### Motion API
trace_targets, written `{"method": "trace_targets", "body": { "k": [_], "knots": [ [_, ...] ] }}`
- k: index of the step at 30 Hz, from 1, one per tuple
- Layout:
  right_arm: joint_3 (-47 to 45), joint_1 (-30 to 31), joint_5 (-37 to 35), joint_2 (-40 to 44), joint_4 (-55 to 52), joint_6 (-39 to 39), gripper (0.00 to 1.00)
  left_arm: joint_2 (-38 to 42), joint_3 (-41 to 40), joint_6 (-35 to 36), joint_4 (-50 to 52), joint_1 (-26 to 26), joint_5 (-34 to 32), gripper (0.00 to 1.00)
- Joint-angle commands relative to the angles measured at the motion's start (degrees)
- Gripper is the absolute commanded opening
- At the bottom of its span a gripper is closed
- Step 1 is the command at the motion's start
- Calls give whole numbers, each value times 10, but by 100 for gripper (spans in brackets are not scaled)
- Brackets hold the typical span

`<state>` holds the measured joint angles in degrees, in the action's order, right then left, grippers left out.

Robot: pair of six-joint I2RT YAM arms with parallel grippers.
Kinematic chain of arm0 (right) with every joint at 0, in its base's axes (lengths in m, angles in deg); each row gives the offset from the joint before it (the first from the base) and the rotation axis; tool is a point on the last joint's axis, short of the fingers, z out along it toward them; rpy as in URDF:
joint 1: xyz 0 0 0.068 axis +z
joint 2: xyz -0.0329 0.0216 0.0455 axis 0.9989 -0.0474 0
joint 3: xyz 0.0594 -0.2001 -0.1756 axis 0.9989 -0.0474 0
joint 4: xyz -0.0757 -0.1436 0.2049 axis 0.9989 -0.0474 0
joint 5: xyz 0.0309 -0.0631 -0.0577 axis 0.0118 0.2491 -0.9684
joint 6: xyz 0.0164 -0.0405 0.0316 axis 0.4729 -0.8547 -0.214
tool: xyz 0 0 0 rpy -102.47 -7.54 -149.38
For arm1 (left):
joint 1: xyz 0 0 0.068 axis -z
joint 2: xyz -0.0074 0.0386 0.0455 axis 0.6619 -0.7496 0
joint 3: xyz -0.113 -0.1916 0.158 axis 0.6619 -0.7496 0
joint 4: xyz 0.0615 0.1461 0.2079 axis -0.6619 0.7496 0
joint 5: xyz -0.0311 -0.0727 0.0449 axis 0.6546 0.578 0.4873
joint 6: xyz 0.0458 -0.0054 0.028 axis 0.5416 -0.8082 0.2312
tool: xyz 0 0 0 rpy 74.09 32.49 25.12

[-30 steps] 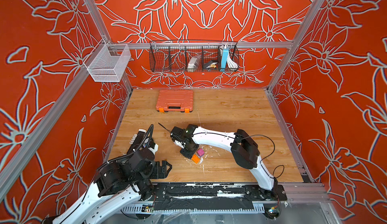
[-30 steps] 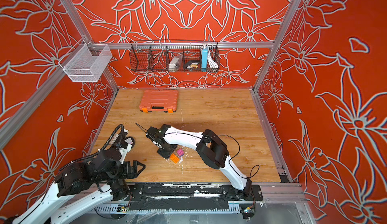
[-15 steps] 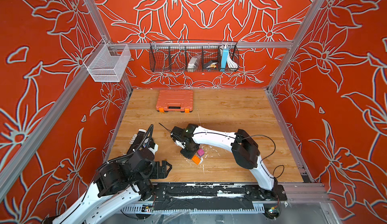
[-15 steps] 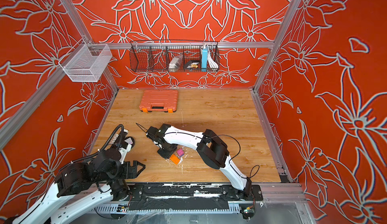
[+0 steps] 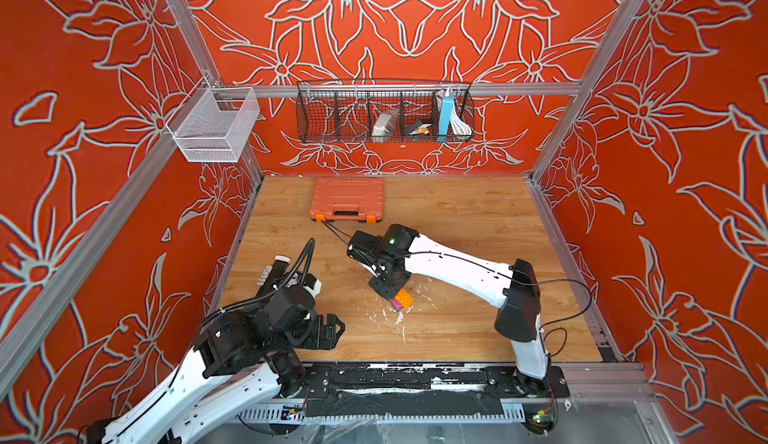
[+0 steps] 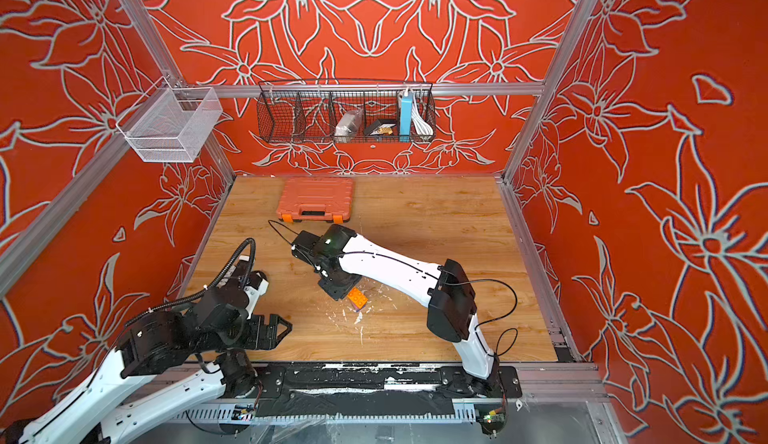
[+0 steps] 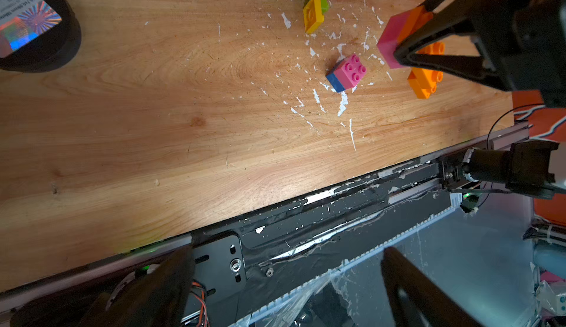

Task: Assemble the letter r with lego
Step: Assemble the lego brick with the lego brick.

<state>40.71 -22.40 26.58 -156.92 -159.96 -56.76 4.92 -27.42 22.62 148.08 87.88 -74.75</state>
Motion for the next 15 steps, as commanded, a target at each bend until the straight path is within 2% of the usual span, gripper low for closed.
{"method": "trace_targets", "body": {
  "k": [1,8,15],
  "knots": [
    [-41,-13,-1,13,-25,24,0,-17,15,35,-10,-5,2,95],
    [-102,-30,59,16,44,36,0,-20,12,57,-26,-5,30,95],
    [-109,-42,93,-1,72,39,0,-13,9,64,-32,-5,41,95]
  ]
}}
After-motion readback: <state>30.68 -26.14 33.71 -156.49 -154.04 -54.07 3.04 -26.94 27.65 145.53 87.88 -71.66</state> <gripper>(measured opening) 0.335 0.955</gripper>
